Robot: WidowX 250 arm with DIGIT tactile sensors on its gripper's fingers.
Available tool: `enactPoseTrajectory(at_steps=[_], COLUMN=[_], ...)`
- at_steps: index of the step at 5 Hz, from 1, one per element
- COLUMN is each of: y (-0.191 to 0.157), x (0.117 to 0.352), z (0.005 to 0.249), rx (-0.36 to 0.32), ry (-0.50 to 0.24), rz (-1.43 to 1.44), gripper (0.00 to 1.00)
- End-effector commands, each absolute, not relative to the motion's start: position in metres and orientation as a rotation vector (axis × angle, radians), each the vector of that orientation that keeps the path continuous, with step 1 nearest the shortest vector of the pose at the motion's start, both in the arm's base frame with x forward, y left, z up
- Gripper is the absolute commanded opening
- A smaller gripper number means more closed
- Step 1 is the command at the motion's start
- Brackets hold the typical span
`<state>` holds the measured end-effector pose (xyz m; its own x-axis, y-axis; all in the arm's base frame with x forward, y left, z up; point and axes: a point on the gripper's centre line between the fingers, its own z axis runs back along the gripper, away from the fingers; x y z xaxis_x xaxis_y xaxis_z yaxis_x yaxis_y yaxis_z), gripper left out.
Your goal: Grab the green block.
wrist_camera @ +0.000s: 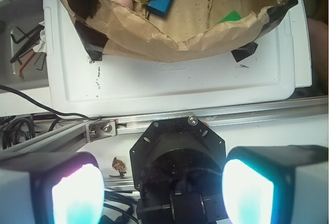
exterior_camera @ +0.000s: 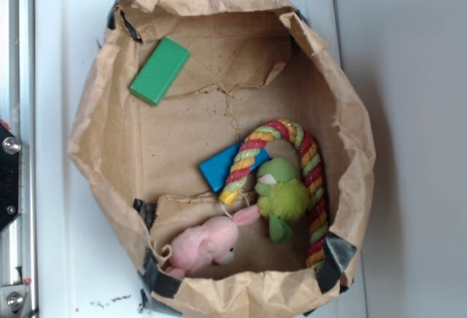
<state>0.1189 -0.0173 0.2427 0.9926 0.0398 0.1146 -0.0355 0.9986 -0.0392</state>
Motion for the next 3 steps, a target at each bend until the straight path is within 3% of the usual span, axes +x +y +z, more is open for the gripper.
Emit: enactPoseTrajectory(at_steps=[1, 2, 3], y=[-0.017, -0.011, -0.007], x=[0.119, 0.124, 0.174], z=[0.243, 0.245, 0.23], rx=[-0.037, -0.048, -0.025], ry=[-0.116, -0.157, -0.198], rz=[0.038, 0.119, 0.235], gripper=[1.0, 1.0, 1.0])
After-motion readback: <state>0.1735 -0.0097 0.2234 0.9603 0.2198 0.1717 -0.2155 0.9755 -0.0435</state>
